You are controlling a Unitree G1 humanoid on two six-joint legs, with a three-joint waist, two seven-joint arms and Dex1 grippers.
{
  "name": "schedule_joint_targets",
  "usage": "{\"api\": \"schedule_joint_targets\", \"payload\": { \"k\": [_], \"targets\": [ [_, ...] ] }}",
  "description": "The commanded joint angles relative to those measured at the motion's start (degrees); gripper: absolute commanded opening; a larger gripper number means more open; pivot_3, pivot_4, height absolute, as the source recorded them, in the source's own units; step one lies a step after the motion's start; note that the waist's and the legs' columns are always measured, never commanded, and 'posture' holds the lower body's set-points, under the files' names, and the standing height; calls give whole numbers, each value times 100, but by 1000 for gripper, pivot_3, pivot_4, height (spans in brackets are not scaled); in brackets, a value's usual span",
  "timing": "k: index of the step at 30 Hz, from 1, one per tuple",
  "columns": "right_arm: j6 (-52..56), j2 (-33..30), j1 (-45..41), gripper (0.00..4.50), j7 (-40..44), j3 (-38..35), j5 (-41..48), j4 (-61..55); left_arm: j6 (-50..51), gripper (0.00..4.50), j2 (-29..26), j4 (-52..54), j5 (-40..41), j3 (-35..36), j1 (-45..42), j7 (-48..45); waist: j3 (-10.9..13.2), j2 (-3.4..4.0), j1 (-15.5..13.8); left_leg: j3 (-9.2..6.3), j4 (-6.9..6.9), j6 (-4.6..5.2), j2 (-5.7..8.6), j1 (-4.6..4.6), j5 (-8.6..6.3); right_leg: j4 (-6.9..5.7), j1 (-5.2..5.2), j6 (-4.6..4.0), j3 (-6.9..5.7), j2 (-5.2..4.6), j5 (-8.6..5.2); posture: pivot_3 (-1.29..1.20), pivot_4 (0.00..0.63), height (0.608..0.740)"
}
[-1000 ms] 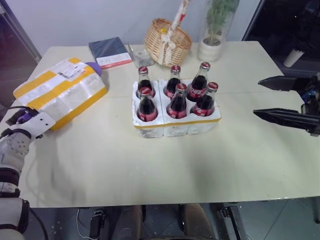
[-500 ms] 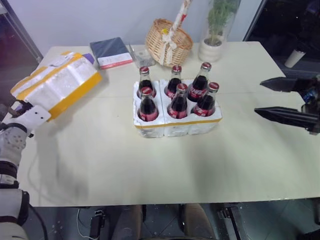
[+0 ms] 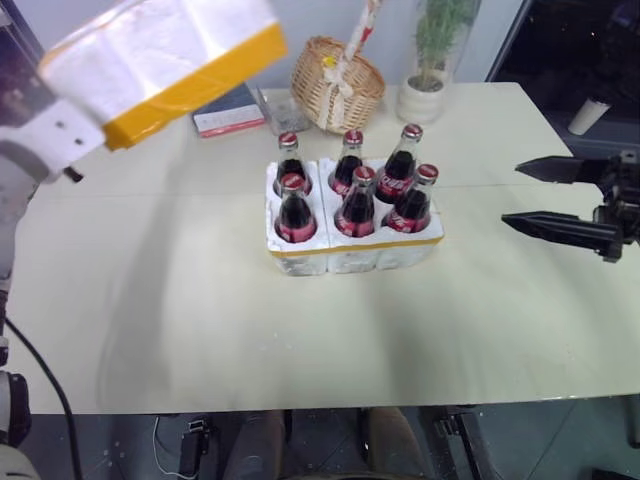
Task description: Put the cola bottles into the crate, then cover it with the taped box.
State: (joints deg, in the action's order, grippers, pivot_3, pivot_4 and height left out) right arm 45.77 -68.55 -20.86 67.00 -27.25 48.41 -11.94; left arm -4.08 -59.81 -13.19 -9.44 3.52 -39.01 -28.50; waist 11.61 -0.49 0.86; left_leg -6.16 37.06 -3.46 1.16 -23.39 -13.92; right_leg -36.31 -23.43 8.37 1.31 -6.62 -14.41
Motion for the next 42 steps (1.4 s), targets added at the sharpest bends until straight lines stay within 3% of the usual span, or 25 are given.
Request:
{"api": "schedule_joint_targets", "payload": {
  "k": [1, 13, 19, 25, 26, 32, 38, 42],
  "targets": [
    [-114, -59, -142, 4500, 1, -11, -51, 15, 527, 427, 54, 1037, 225, 12, -260, -483, 0, 0, 16, 0, 0, 0, 0, 0, 0, 0, 0, 0, 0, 0, 0, 0, 150, 740],
    [-188, 127, -15, 4500, -82, 10, -136, -28, 1624, 427, 335, 3321, -90, -490, 235, -1291, 0, 0, 12, 0, 2, 1, 0, 1, 0, -2, 1, 0, 1, 2, 0, 0, 150, 740],
    [-138, 292, -24, 4500, -254, -72, -55, -136, 1091, 427, 309, 3385, -1190, -1171, 367, -1201, 0, 0, -1, 0, 3, 1, 0, 2, 0, -1, 4, 0, 1, 2, 0, 0, 150, 740],
    [-53, 390, 24, 4500, -437, -168, 81, -319, 857, 427, 657, 3175, -1740, -1444, 239, -1059, 1, 0, -6, -1, 4, 1, 0, 2, 0, 0, 5, 0, 1, 2, 0, 0, 150, 740],
    [-26, 413, 29, 4500, -479, -199, 120, -352, 781, 1455, 689, 3166, -1813, -1477, 239, -1051, 1, 0, -5, -1, 4, 1, 0, 2, 0, 0, 5, 0, 0, 2, 0, 0, 150, 740],
    [48, 475, 245, 4500, -633, -277, 182, -635, 864, 4386, 769, 3396, -1438, -978, 824, -1241, 0, 1, 15, -1, 3, 1, 0, 3, 0, -1, 5, 0, 1, 2, 0, 0, 150, 740],
    [96, 391, 312, 4500, -677, -306, 207, -630, 1700, 4450, 791, 3487, 265, 225, 1636, -2048, 0, 1, 0, -2, 4, 2, -1, 4, 0, -4, 4, -1, 0, 3, -1, 0, 150, 740],
    [101, 304, 516, 4500, -548, -370, 88, -543, 3591, 4450, 658, 3016, 2815, 1574, 1722, -3481, 0, 1, -10, -4, 9, 2, 0, 3, 0, -1, 10, -1, -1, 2, -1, 0, 150, 740]
  ]
}}
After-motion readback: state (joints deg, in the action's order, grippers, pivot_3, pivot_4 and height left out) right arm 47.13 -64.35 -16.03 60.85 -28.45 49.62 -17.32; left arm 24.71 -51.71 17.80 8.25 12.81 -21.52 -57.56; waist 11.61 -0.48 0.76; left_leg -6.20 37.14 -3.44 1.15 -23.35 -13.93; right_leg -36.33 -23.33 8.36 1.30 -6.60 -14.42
